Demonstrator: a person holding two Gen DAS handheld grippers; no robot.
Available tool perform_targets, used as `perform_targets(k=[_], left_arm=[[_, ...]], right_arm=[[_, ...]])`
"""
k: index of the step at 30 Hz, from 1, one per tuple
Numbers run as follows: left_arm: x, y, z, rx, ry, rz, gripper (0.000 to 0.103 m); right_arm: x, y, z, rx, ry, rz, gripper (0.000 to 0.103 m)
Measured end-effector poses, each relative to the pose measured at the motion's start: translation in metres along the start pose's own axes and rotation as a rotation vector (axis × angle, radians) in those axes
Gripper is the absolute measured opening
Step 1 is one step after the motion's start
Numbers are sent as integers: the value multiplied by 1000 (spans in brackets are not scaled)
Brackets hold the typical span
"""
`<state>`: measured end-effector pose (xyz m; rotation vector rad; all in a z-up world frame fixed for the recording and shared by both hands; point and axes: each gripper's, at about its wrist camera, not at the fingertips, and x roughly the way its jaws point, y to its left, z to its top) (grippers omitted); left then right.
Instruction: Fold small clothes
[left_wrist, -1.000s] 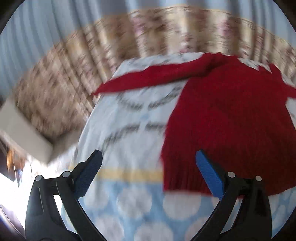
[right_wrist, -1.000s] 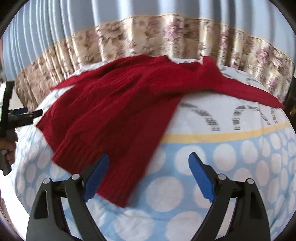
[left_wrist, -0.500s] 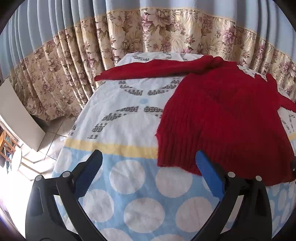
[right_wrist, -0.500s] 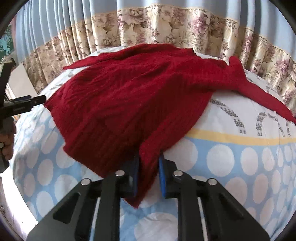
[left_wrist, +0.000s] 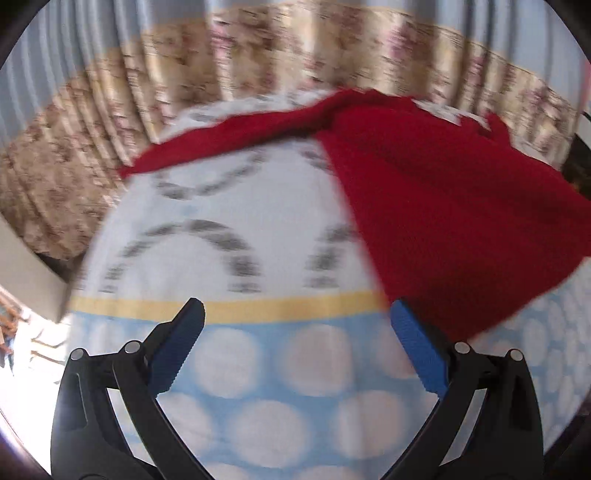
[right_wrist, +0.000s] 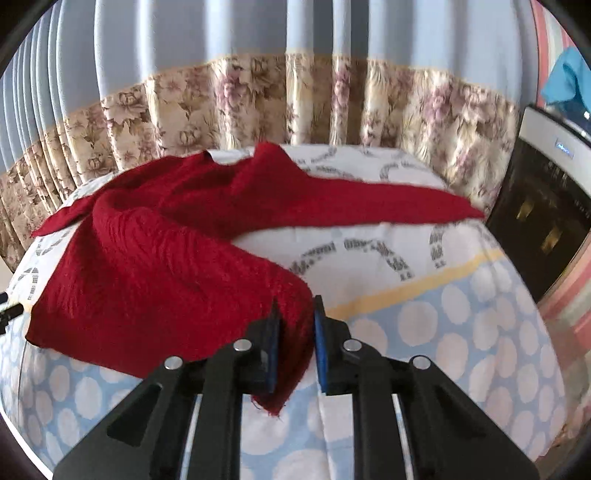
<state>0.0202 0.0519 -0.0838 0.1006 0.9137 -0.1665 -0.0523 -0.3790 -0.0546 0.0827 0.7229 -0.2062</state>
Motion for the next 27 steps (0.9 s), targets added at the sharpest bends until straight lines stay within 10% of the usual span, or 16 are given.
perform_targets(k=[11,14,18,27], left_arm=[[24,-74,-6,5,55,-124,98],[27,-82,-6,-14,41,-94,78],[25,-72,-4,-86,31,-156,15],[-31,-77,-1,-44,-78,-169,10]], right_arm=[[16,-1,-11,1,6,37,17],[15,-2,-10,9,3,47,18],[15,-3,-11,5,1,61,18],[-9,-10,-3,-19,-80,90,18]])
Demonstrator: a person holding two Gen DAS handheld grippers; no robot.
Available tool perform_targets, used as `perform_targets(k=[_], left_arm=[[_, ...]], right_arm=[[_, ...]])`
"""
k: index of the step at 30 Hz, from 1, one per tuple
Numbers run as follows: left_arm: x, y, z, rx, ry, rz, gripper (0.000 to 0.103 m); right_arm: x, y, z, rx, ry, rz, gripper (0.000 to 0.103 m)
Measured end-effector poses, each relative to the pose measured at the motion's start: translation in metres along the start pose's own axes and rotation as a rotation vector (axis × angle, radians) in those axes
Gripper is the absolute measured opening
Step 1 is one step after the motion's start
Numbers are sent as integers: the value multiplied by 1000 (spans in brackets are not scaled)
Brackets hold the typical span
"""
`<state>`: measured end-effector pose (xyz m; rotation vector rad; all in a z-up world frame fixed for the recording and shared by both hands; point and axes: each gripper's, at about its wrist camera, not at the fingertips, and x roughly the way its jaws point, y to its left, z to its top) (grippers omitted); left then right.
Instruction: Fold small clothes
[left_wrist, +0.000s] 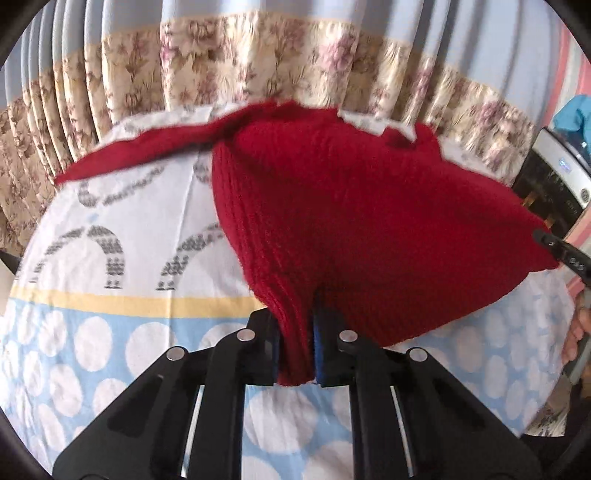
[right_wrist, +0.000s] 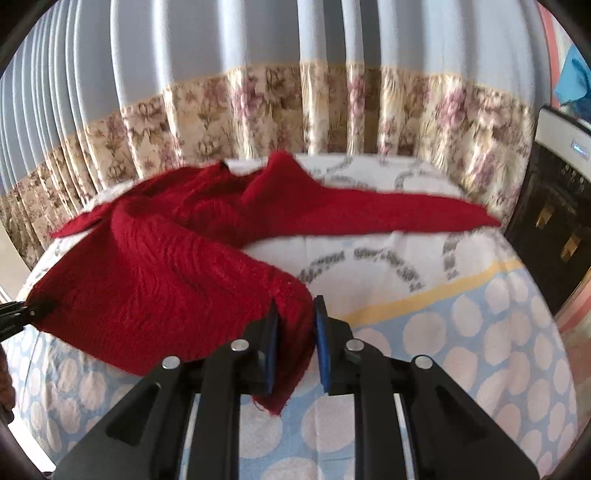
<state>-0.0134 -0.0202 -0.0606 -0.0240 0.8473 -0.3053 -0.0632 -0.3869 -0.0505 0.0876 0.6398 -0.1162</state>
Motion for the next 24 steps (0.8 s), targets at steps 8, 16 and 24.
perform_targets(k=[8,16,24], left_arm=[[-89,-37,-24,34,-42,-64,12],[-69,-9,-40,-29,9,117,87],[-26,8,45,72,-57,166,96]], right_arm=[[-69,-29,10,27,-79,29,20],[-81,-54,1,63,-25,63,72],[-19,-59,56,51,-33,87,72]])
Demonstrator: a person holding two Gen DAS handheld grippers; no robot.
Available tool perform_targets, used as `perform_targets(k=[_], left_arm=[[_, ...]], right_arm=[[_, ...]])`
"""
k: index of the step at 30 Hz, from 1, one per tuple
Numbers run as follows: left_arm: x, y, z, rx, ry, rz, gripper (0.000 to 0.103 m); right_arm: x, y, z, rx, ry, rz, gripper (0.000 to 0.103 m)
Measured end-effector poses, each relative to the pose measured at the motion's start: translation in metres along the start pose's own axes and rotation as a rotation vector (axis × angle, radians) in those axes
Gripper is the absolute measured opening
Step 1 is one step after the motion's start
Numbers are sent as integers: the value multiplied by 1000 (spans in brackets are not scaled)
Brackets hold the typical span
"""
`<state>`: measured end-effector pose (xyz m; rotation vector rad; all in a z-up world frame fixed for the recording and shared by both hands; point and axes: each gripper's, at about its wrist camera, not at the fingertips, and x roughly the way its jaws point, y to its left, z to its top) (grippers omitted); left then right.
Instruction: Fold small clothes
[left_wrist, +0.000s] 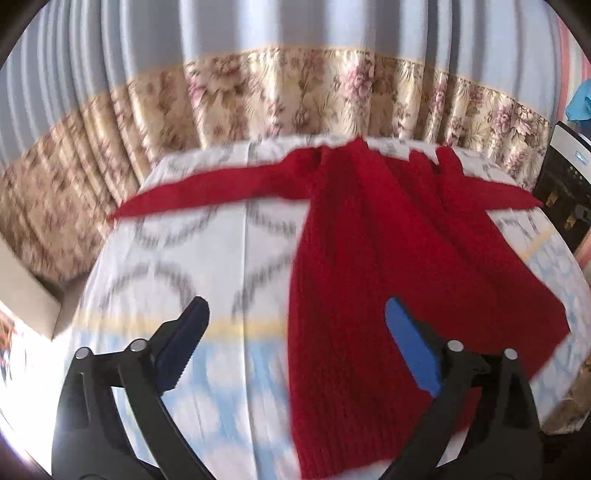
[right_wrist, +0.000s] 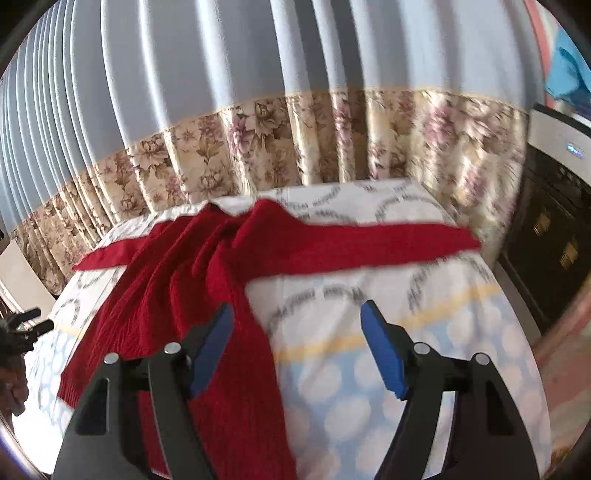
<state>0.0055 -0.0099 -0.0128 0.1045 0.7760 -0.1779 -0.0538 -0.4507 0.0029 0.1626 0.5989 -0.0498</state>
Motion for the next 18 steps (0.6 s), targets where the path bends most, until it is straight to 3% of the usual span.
perform_targets(k=[4,7,9,14,18], left_arm=[[54,0,73,25,-42,2,98],[102,-12,117,97,-57,61,99],[140,-16,143,100,-43,35,99],[213,-30,188,70,-1,-11,99],[249,-48,211,56,14,-52,99]], right_arm=[[62,12,43,-46,17,35,72],[118,28,71,-122,25,-2,72],[148,37,81,-158,46,-27,72],[228,44,105,-131,141,-9,72],[271,54,116,-118,201,2,72]])
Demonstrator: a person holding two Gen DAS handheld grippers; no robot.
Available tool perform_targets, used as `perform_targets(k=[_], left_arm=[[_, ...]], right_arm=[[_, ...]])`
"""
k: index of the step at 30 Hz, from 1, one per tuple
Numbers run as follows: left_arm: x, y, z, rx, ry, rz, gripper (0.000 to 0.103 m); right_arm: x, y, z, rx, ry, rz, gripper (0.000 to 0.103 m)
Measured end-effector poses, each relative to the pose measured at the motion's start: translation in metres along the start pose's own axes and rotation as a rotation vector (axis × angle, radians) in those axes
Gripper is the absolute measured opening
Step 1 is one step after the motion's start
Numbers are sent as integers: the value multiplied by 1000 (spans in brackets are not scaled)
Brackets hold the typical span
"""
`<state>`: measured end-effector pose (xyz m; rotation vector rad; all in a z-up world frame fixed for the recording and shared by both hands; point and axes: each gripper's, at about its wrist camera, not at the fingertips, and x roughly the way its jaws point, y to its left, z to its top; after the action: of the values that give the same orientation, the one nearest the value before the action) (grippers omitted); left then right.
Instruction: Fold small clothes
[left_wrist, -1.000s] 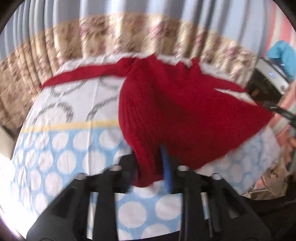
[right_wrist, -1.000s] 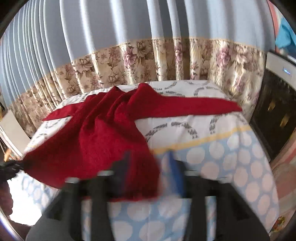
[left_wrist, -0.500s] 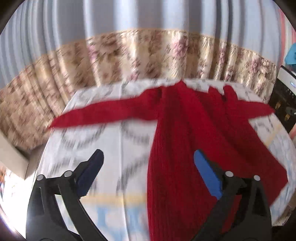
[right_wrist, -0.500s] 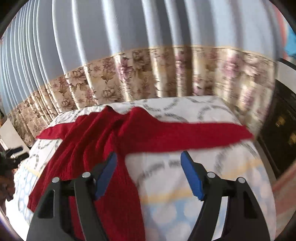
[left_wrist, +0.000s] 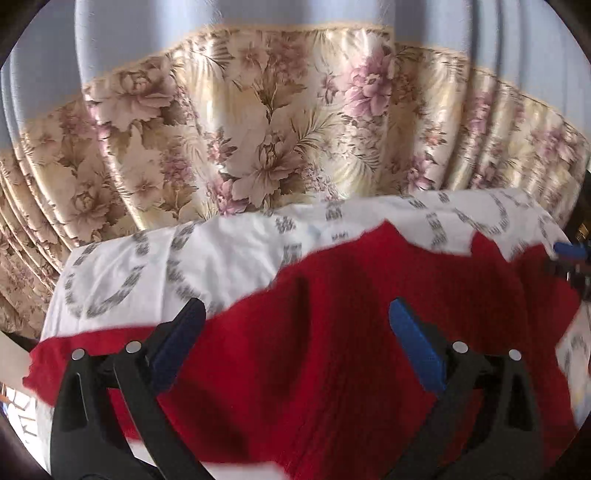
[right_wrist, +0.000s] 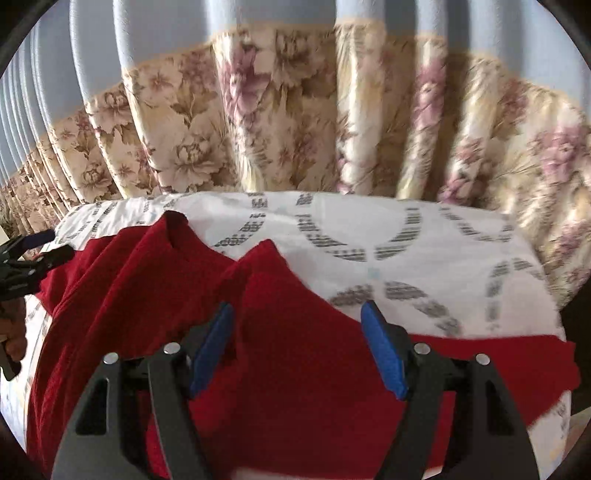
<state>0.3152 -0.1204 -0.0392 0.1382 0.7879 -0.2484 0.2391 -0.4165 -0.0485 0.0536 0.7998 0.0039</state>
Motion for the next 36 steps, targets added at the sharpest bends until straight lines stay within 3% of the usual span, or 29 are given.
perform_targets(k=[3,5,9,15,17,19,22,27,30,33,35,36], left_arm=[[32,-16,11,25,40,0,99],[50,-25,11,45,71,6,99],[72,-29,6,65,127,-5,95],[88,-30,2,74,173,-80,76],[88,-30,1,83,165,-77,65],[86,-29,1,85,154,-70,39],[79,-22,3,73,138,-70,14],[49,4,14,3,31,8,13],[29,31,27,-79,-39,63,13],[30,46,35,-123,-43,67,15],[42,45,38,-113,-16,101,23],[51,44,38,-109,7,126,38]], right_arm=[[31,3,7,0,86,16,71],[46,0,3,-18,159,3,18],[37,-22,-5,-15,117,-119,18],[31,-33,-14,3,96,-120,18],[32,-34,-13,9,94,-116,18],[34,-35,-9,17,85,-104,18],[32,-34,-7,23,64,-90,18],[20,-29,13,-1,-15,-86,17],[19,-27,37,-48,-75,-144,10],[39,-30,64,-54,-58,-150,10],[55,-28,72,-89,-47,-182,10],[62,-28,75,-103,-41,-207,10]])
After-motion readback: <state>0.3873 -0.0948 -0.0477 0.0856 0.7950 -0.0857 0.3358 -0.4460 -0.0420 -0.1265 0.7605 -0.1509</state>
